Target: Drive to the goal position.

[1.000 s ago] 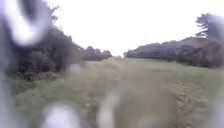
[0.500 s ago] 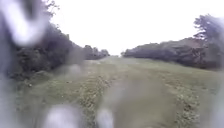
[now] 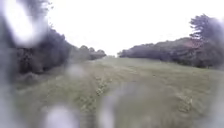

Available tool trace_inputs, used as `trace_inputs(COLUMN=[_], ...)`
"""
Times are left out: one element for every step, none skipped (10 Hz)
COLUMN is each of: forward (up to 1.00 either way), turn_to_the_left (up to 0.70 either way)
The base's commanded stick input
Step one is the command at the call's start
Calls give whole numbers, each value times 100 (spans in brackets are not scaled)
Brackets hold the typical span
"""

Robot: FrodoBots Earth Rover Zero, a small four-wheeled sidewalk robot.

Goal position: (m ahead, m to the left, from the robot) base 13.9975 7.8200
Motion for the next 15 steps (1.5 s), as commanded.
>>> trace_inputs(forward=[85, 85, 85, 85, 85, 85, 85, 85, 85, 85, 85, 85, 85, 85, 85], turn_to_the_left=[0, 0, 0, 0, 0, 0, 0, 0, 0, 0, 0, 0, 0, 0, 0])
